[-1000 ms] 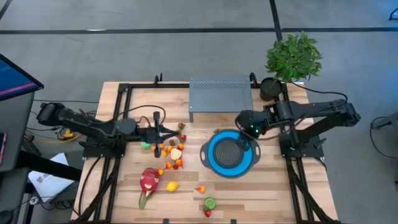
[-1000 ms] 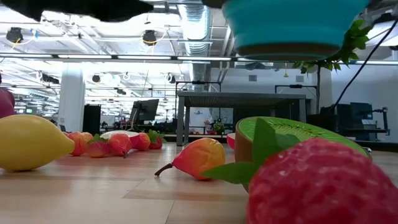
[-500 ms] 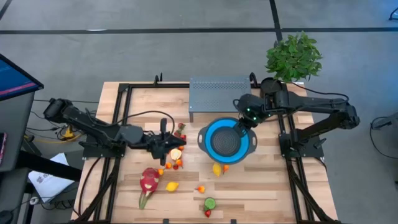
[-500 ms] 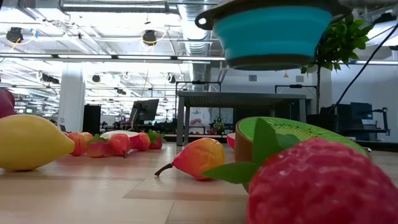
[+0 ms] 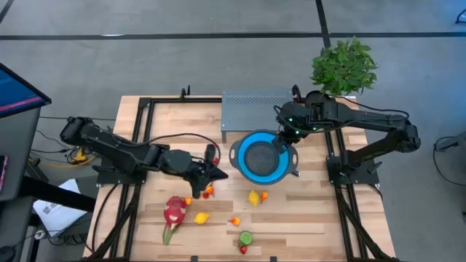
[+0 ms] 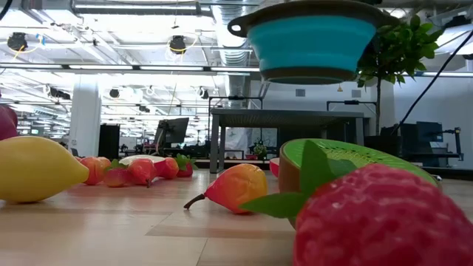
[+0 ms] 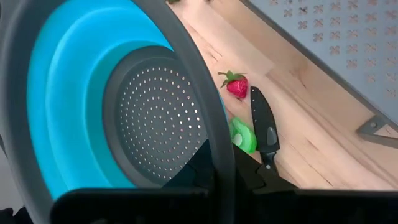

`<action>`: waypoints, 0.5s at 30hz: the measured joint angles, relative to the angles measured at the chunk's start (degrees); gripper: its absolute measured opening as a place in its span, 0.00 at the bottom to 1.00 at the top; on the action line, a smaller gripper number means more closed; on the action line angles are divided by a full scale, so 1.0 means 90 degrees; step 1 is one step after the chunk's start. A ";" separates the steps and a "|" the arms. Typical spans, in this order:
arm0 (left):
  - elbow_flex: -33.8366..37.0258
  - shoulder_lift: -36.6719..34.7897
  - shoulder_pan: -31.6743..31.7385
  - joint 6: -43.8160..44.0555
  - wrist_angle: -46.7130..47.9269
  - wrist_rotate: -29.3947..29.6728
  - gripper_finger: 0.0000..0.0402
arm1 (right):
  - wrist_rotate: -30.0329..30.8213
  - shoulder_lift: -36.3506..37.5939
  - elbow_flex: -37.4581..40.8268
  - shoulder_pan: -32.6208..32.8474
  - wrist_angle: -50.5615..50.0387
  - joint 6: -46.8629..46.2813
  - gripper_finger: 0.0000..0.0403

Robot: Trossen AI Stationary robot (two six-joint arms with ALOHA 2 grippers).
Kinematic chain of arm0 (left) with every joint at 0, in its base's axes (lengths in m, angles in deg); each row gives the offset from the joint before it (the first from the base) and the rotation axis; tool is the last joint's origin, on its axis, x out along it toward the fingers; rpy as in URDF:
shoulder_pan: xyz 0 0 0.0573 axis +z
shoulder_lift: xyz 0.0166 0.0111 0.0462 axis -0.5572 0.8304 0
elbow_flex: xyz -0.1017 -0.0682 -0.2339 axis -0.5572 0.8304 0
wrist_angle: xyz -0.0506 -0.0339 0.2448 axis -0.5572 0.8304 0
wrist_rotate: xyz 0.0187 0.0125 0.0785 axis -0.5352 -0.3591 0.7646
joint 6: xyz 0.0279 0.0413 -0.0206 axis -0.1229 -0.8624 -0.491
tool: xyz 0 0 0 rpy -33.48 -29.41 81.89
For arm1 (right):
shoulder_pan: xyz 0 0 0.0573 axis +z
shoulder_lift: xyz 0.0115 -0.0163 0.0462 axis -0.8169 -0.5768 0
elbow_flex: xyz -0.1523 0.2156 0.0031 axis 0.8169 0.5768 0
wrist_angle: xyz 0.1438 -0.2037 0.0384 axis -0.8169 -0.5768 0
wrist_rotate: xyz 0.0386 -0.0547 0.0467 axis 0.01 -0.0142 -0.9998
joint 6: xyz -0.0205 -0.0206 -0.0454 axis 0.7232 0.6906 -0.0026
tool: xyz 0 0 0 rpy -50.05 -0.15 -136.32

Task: Pick & Place Fruit
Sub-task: Put the strainer bowl on the left of the shelf

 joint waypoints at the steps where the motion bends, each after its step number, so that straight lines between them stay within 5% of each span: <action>1: -0.0081 0.0077 0.0035 -0.0002 -0.0011 -0.0154 0.00 | 0.0000 0.0000 0.0000 0.0000 0.0006 0.0015 0.01; 9: -0.0242 0.0553 0.0206 -0.0007 -0.0202 -0.0315 0.00 | -0.0032 0.0000 0.0000 -0.0033 0.0002 0.0018 0.01; 15: -0.0242 0.0886 0.0202 -0.0191 -0.0520 0.0180 0.07 | -0.0046 -0.0002 0.0000 -0.0027 -0.0005 0.0011 0.01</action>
